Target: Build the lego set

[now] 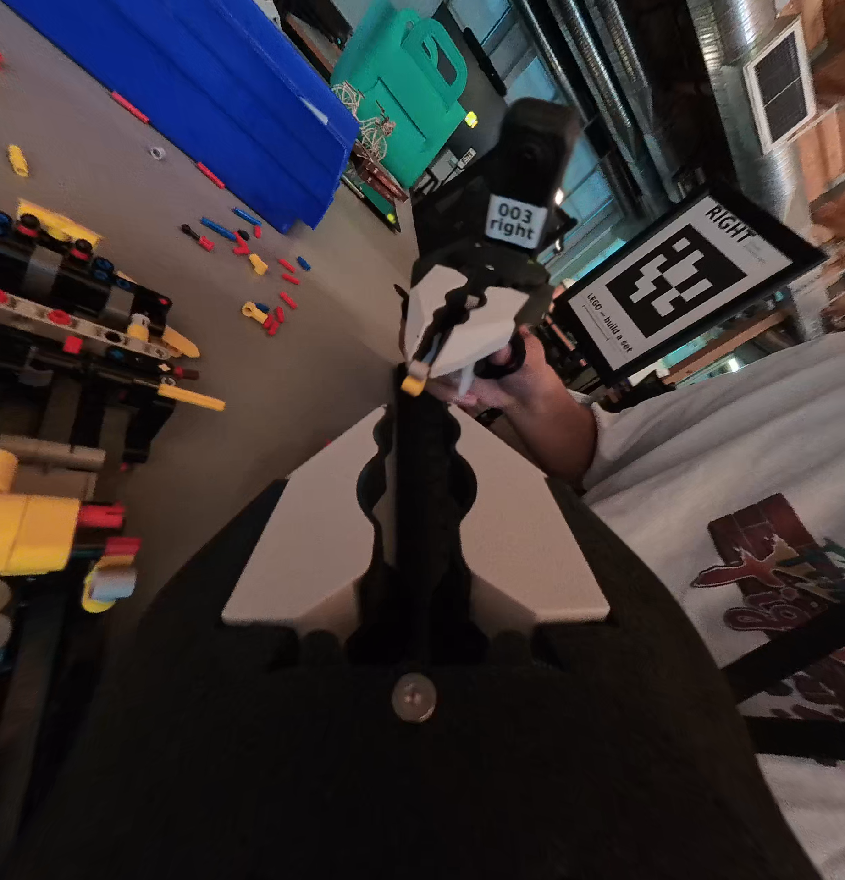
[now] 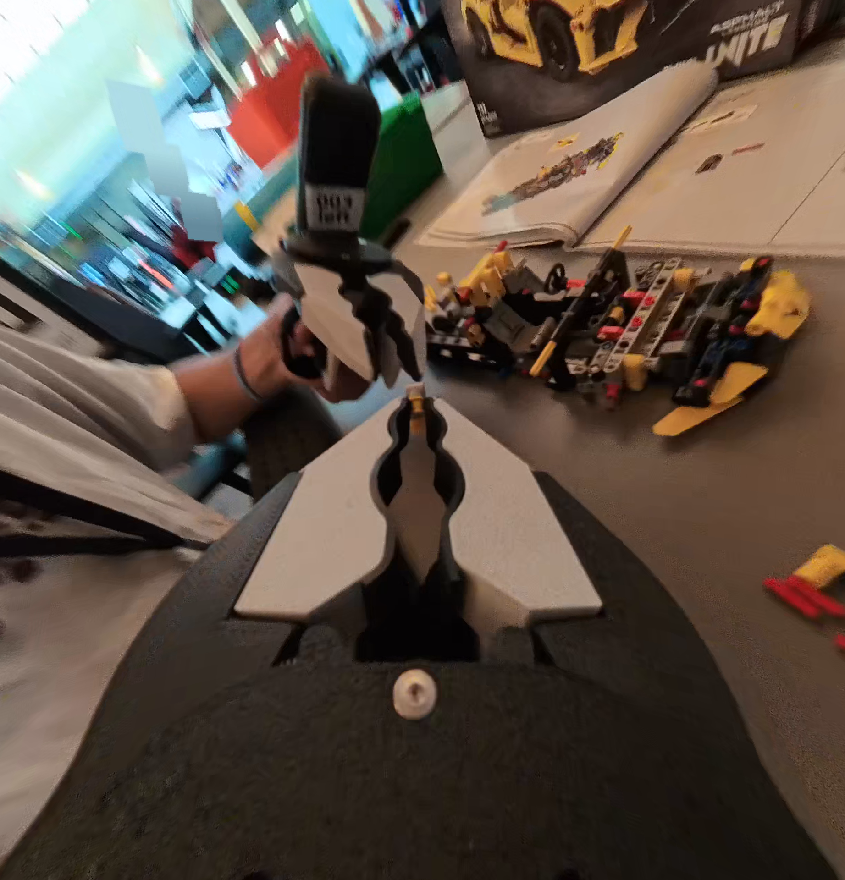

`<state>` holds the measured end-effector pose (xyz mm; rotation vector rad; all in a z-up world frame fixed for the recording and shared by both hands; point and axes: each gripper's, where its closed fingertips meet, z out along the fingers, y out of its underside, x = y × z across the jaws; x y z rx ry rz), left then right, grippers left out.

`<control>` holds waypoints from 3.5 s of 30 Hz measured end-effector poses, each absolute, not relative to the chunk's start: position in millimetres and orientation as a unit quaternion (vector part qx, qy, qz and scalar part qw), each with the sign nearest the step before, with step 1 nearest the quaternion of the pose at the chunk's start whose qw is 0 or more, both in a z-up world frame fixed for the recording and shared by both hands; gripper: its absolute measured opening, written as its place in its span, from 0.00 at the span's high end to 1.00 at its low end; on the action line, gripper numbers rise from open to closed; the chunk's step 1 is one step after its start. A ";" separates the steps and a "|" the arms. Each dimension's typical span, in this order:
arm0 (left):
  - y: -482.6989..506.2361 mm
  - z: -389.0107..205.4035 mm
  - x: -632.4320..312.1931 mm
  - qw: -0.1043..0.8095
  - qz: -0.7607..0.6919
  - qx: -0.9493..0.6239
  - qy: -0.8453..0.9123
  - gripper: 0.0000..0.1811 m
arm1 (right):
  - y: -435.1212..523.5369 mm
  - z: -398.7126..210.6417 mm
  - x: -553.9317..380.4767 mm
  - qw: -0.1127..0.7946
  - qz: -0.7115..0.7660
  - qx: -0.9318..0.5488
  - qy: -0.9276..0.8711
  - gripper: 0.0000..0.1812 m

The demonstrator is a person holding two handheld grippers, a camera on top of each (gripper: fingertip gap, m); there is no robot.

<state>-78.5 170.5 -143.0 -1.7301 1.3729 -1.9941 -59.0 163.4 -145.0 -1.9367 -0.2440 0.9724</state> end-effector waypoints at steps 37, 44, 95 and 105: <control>165.9 -171.0 -74.0 0.026 -0.641 -0.639 0.425 0.96 | 173.5 -180.7 -76.7 0.431 -0.024 -0.847 -0.311 0.92; 167.3 -177.9 -71.2 0.057 -0.613 -0.659 0.432 0.96 | 174.5 -185.5 -71.9 0.405 -0.125 -0.840 -0.339 0.92; 172.3 -186.1 -60.7 0.404 -0.353 -0.499 0.680 0.82 | 163.6 -158.0 -28.1 0.407 0.536 -0.740 0.005 0.93; 178.0 -171.4 -75.3 0.431 -0.378 -0.475 0.668 0.82 | 175.8 -170.7 -65.5 0.357 0.550 -0.755 -0.021 0.93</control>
